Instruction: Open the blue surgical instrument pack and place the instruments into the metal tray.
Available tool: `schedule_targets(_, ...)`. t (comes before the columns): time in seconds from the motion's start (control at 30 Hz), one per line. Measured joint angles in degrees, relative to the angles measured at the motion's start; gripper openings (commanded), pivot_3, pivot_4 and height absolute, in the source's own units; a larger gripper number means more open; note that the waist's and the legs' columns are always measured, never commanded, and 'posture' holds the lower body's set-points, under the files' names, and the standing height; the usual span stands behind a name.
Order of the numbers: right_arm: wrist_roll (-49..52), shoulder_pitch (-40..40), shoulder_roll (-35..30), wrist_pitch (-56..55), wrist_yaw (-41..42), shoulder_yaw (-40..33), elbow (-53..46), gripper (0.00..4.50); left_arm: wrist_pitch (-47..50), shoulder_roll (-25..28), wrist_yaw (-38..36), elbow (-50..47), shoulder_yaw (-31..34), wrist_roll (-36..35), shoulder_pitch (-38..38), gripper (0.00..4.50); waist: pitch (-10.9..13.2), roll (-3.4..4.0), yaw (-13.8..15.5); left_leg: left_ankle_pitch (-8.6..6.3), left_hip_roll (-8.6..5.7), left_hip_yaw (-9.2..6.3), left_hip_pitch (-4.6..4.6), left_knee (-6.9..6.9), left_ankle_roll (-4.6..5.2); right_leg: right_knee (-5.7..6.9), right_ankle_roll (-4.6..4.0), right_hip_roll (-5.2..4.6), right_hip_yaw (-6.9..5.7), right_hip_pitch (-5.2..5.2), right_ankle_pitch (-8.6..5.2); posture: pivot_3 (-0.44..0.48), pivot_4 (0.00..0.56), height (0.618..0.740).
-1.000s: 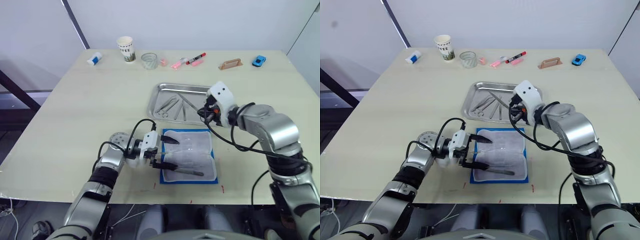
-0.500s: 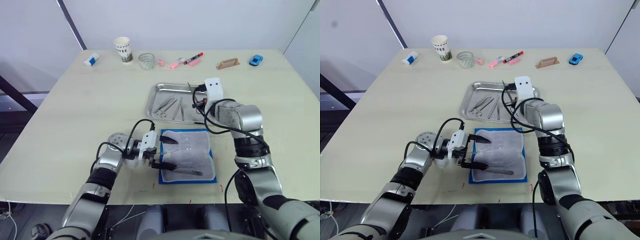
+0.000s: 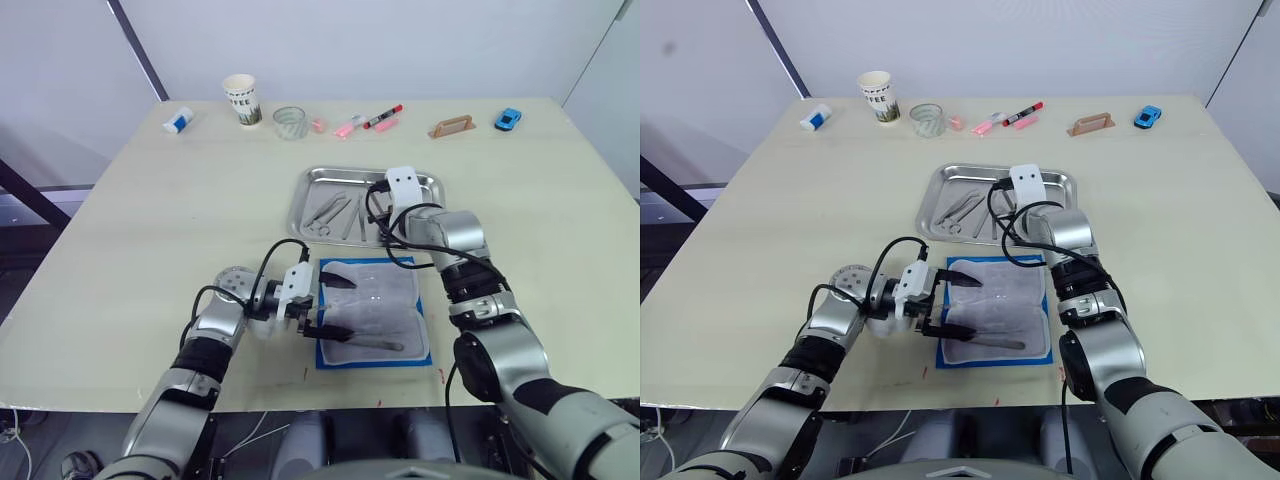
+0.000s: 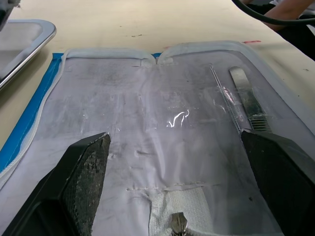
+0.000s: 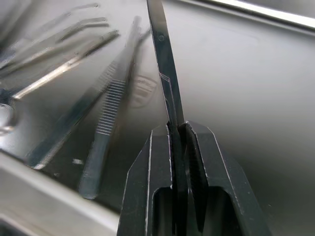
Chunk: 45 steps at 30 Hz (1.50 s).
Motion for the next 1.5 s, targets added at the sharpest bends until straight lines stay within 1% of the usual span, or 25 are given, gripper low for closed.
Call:
schedule_targets(0.53, 0.00, -1.02, -1.54, -2.53, 0.57, 0.36, 2.95, 0.06, 2.16, 0.10, 0.71, -2.28, -0.09, 0.07, 1.07, 4.50, 0.00, 0.00, -0.11, 0.00, 0.00, 0.03, -0.01, -0.02, 0.00, -0.03, 0.01, -0.01, 0.04, -0.01, 0.00, 0.000, 0.150, 0.740)
schedule_targets(0.57, 0.00, -1.02, -1.62, -2.54, 0.63, 0.34, 2.97, 0.71, 2.16, 0.13, 0.68, -2.26, -0.09, 0.07, 1.07, 4.50, 0.00, 0.00, -0.13, 0.00, 0.01, 0.03, 0.00, -0.02, 0.00, -0.03, 0.01, -0.01, 0.04, -0.01, 0.00, 0.000, 0.150, 0.740)
schedule_targets(0.6, 0.00, -1.01, -1.63, -2.54, 0.64, 0.34, 2.98, 0.92, 2.16, 0.14, 0.68, -2.26, -0.09, 0.07, 1.06, 4.50, 0.00, 0.00, -0.14, 0.00, 0.01, 0.03, 0.00, -0.02, 0.00, -0.03, 0.01, -0.01, 0.04, -0.01, 0.00, 0.000, 0.150, 0.740)
schedule_targets(0.63, 0.02, -1.01, -1.61, -2.54, 0.71, 0.37, 3.35, 1.37, 2.15, 0.14, 0.67, -2.26, -0.09, 0.06, 1.07, 4.50, 0.00, 0.00, -0.14, 0.00, 0.01, 0.02, 0.00, -0.03, 0.00, -0.03, 0.01, -0.01, 0.04, -0.02, 0.00, 0.000, 0.150, 0.740)
schedule_targets(0.67, 0.02, -1.01, -1.61, -2.54, 0.73, 0.38, 3.63, 1.63, 2.15, 0.14, 0.67, -2.26, -0.09, 0.06, 1.07, 4.50, 0.00, 0.00, -0.14, 0.00, 0.01, 0.03, 0.00, -0.03, 0.00, -0.03, 0.01, -0.01, 0.04, -0.02, 0.00, 0.000, 0.150, 0.740)
schedule_targets(0.8, 0.00, -1.01, -1.62, -2.54, 1.12, 0.52, 4.43, 3.41, 2.15, 0.15, 0.66, -2.28, -0.09, 0.06, 1.07, 4.50, 0.01, 0.01, -0.14, 0.00, 0.01, 0.04, -0.01, -0.03, 0.00, -0.03, 0.01, -0.01, 0.05, -0.03, 0.00, 0.000, 0.150, 0.740)
schedule_targets(0.83, 0.00, -1.01, -1.62, -2.54, 1.30, 0.64, 4.43, 4.02, 2.15, 0.15, 0.66, -2.28, -0.09, 0.06, 1.07, 4.50, 0.01, 0.01, -0.14, 0.00, 0.01, 0.03, -0.01, -0.03, 0.00, -0.03, 0.01, -0.01, 0.04, -0.02, 0.00, 0.000, 0.150, 0.740)
schedule_targets(0.87, -0.01, -1.01, -1.61, -2.54, 1.50, 0.69, 4.43, 4.37, 2.15, 0.16, 0.66, -2.28, -0.09, 0.06, 1.08, 4.50, 0.01, 0.01, -0.14, 0.00, 0.01, 0.03, -0.01, -0.03, 0.00, -0.03, 0.01, -0.01, 0.05, -0.02, 0.00, 0.000, 0.150, 0.740)
schedule_targets(0.9, -0.03, -1.01, -1.63, -2.60, 1.71, 0.77, 4.43, 4.48, 2.15, 0.16, 0.66, -2.29, -0.09, 0.06, 1.08, 4.50, 0.01, 0.01, -0.14, 0.00, 0.01, 0.03, -0.01, -0.03, 0.00, -0.03, 0.01, -0.01, 0.05, -0.03, 0.00, 0.000, 0.150, 0.740)
schedule_targets(1.0, -0.27, -0.98, -2.03, -3.69, 2.48, 1.89, 4.25, 4.48, 2.18, 0.16, 0.67, -2.37, -0.09, 0.06, 1.10, 4.50, 0.01, 0.01, -0.15, 0.00, 0.01, 0.03, -0.01, -0.03, 0.00, -0.04, 0.01, -0.01, 0.05, -0.03, 0.00, 0.000, 0.150, 0.740)
schedule_targets(1.13, -0.11, 0.26, -3.94, -6.25, 5.63, 3.30, -2.16, 4.48, 2.30, 0.15, 0.67, -2.66, -0.09, 0.03, 1.19, 4.50, 0.03, 0.03, -0.10, 0.00, 0.01, -0.01, -0.12, -0.03, 0.00, -0.08, 0.02, -0.01, 0.02, -0.10, -0.01, 0.000, 0.150, 0.740)
schedule_targets(1.2, 1.08, 3.88, -6.14, -9.42, 10.25, 4.41, -11.46, 4.48, 2.38, 0.20, 0.60, -2.82, -0.06, -0.14, 1.40, 4.50, 0.01, 0.01, -0.13, -0.01, 0.00, -0.04, -0.16, -0.03, 0.01, -0.11, 0.09, 0.00, 0.05, -0.10, -0.05, 0.000, 0.150, 0.740)
schedule_targets(1.33, 5.42, 13.60, -8.64, -15.38, 19.07, 5.14, -23.61, 4.48, 2.37, 0.18, 0.43, -2.80, -0.06, -0.51, 1.43, 4.50, 0.02, 0.01, -0.04, -0.02, 0.01, -0.09, -0.22, -0.03, 0.02, -0.12, 0.11, 0.01, 0.01, -0.11, -0.06, 0.000, 0.150, 0.740)
schedule_targets(1.37, 6.35, 15.32, -9.31, -16.44, 20.79, 5.14, -25.45, 4.48, 2.35, 0.25, 0.37, -2.78, -0.04, -0.66, 1.50, 4.50, 0.03, 0.01, -0.06, -0.02, 0.01, -0.09, -0.23, -0.02, 0.03, -0.12, 0.11, 0.00, 0.02, -0.11, -0.06, 0.000, 0.150, 0.740)
schedule_targets(1.4, 8.56, 18.34, -11.30, -17.55, 24.24, 4.93, -28.85, 4.48, 2.34, 0.29, 0.30, -2.72, -0.04, -0.84, 1.48, 4.50, 0.04, 0.01, -0.08, -0.02, 0.00, -0.07, -0.23, -0.01, 0.03, -0.13, 0.12, -0.01, 0.05, -0.11, -0.06, 0.000, 0.150, 0.740)
schedule_targets(1.5, 12.54, 21.73, -15.10, -17.60, 28.93, 3.39, -34.52, 4.48, 2.35, 0.49, 0.08, -2.48, 0.01, -0.94, 1.41, 4.50, 0.06, 0.00, -0.16, -0.02, -0.02, -0.05, -0.19, 0.01, 0.04, -0.08, 0.12, 0.01, 0.09, -0.11, -0.05, 0.000, 0.150, 0.740)
